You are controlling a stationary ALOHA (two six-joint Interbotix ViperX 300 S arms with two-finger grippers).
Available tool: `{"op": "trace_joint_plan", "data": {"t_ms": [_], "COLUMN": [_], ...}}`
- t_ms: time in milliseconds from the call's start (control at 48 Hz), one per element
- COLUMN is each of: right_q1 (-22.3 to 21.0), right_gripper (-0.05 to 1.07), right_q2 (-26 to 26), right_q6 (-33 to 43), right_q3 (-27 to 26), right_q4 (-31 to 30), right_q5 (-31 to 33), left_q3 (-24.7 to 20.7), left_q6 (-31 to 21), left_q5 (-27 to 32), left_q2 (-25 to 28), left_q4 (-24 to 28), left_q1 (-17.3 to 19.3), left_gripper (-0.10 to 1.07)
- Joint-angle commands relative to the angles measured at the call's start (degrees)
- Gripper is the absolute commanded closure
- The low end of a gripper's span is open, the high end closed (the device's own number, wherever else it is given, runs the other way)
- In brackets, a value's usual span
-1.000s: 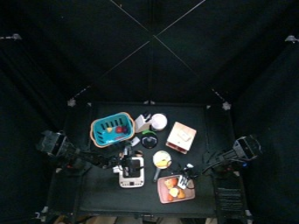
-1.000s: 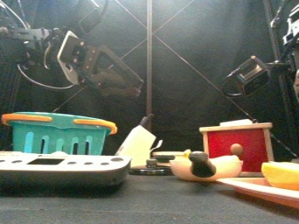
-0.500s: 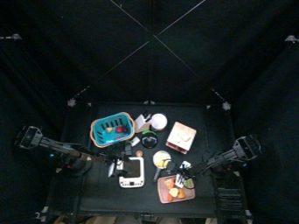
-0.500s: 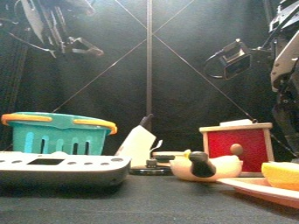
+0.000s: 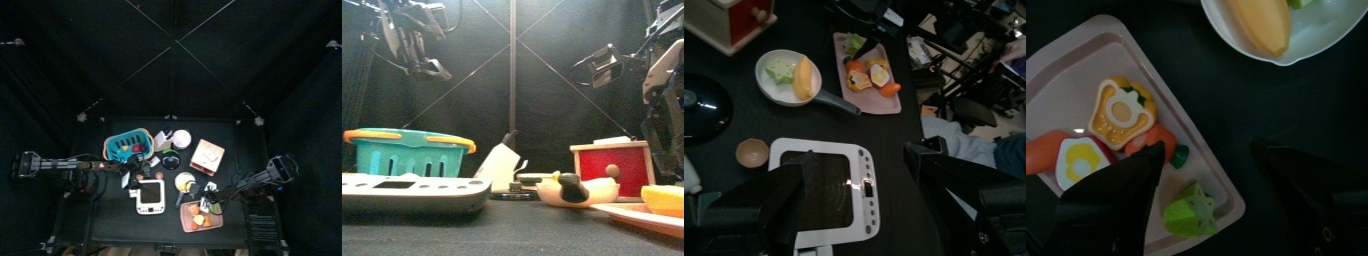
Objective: Grab white sushi roll
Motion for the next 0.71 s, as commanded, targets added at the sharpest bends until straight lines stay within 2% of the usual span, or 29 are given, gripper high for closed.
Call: {"op": "trace_joint_plan", "data": {"t_ms": [0,104,188,292,312,396,417,521,562,583,688], "right_q1": [-0.44,-0.97,-1.58,-2.02,-2.02,-1.93,-2.02,-1.93,-2.02,-2.02,-2.02], "right_gripper": [0.04,0.04,0.04,0.04,0.04,0.04,0.04,0.04,0.04,0.04,0.04], "right_q2": [-0.79,-0.44,-0.09,0.26,0.35,0.44,0.44,0.62,0.7,0.62,0.7], "right_q6": [-0.09,0.0,0.0,0.09,0.18,0.18,0.18,0.09,-0.09,-0.18,-0.18], "right_q3": [-0.97,-1.05,-1.14,-1.23,-1.23,-1.14,-1.14,-1.05,-0.97,-0.97,-0.97], "right_q4": [-0.97,-2.02,-2.64,-2.72,-2.72,-2.72,-2.72,-2.81,-2.72,-2.81,-3.6], "right_q5": [-0.18,-0.35,-0.53,-0.7,-0.7,-0.7,-0.7,-0.7,-0.7,-0.7,-0.7], "left_q3": [-3.43,-4.92,-5.8,-5.71,-5.54,-4.92,-4.57,-3.25,-2.9,-2.9,-2.99], "left_q6": [-3.69,-11.16,-20.13,-32.96,-37.44,-48.87,-53.26,-68.12,-74.79,-79.72,-95.89], "left_q5": [3.25,6.59,9.58,12.3,13.18,15.38,15.91,17.49,18.02,18.72,22.59], "left_q2": [0.62,1.76,2.9,3.34,3.43,3.34,3.25,3.43,3.6,3.69,4.31], "left_q4": [6.24,16.44,28.04,39.29,42.45,50.27,53.44,64.16,68.2,71.1,79.8], "left_q1": [1.93,2.72,2.64,2.11,1.58,-2.37,-4.22,-10.72,-12.92,-14.24,-18.11], "left_gripper": [-0.04,-0.04,-0.04,-0.04,-0.04,-0.04,-0.04,-0.04,-0.04,-0.04,-0.04]}}
